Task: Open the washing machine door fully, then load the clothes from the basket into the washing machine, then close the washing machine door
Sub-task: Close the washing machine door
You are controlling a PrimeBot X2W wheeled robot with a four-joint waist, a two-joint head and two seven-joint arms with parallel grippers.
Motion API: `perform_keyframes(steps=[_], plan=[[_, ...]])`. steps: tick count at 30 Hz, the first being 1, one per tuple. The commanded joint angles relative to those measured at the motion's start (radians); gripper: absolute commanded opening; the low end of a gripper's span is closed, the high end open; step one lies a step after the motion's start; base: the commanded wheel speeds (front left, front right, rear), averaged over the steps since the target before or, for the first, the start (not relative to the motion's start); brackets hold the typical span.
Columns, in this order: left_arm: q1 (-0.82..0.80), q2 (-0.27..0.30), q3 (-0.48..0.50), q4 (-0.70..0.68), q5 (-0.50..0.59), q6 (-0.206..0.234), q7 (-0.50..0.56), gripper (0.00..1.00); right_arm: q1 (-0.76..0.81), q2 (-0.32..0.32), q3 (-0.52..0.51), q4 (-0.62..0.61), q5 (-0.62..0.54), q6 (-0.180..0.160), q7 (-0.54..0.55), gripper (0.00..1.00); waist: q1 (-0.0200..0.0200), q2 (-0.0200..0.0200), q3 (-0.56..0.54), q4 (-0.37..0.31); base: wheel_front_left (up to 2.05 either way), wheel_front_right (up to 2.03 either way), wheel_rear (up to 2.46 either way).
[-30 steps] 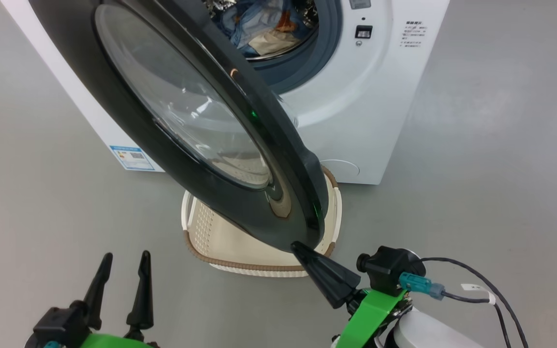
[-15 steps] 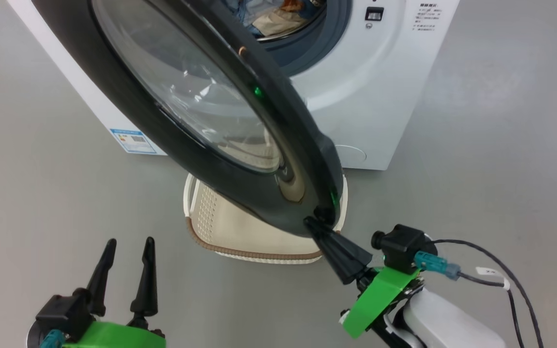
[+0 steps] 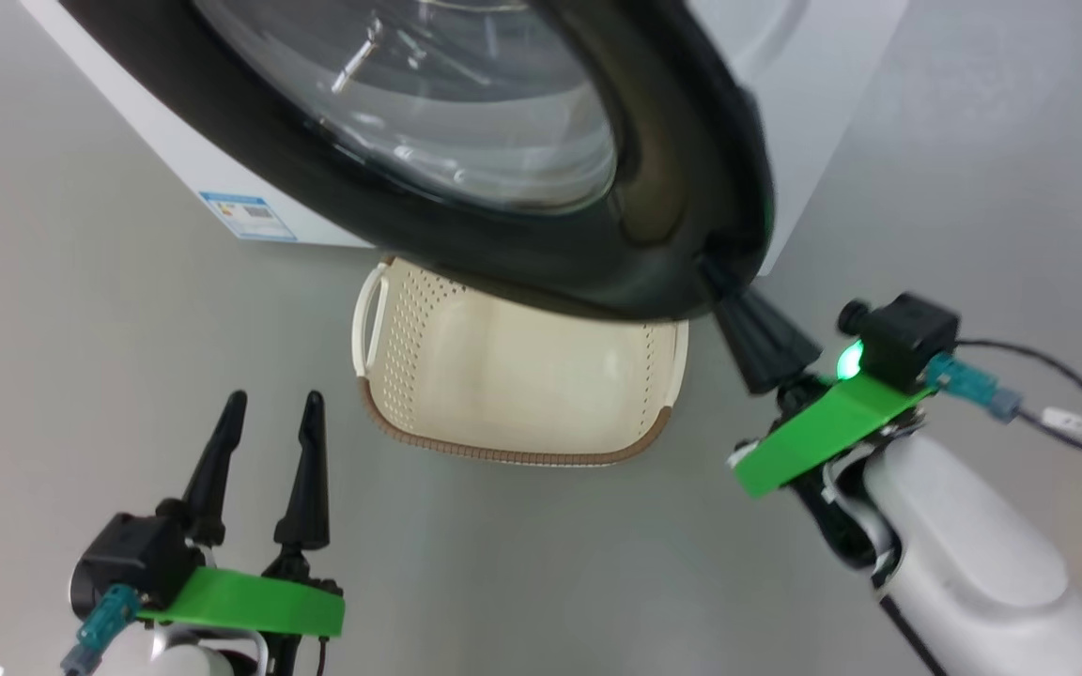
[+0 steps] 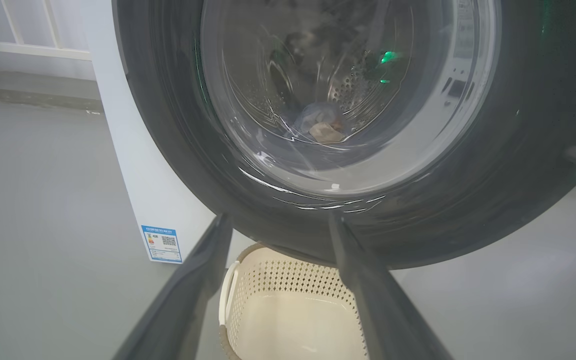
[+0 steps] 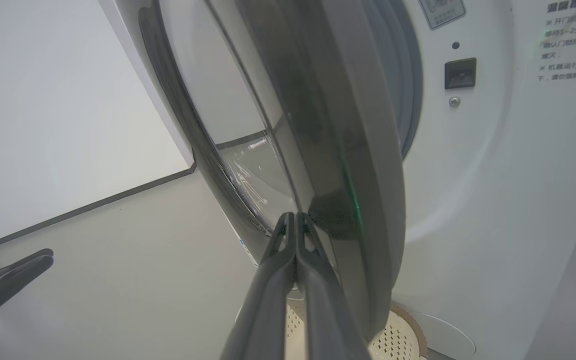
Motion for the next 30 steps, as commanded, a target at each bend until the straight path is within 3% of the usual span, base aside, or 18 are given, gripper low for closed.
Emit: perform_keyframes(steps=[1,30], plan=[[-0.032,0.018,0.028,-0.031,0.006,0.001,-0.011,1.0,-0.031,0.001,-0.018,-0.019,-0.009,0.0,-0.005,0.0,0.0,0.0,0.03,0.011,0.0,0.0,0.0],[-0.168,-0.022,-0.051,-0.075,0.005,0.001,-0.011,1.0,-0.342,-0.041,-0.29,0.096,-0.042,0.0,-0.005,0.0,0.0,0.0,0.191,0.116,0.0,0.0,0.0]])
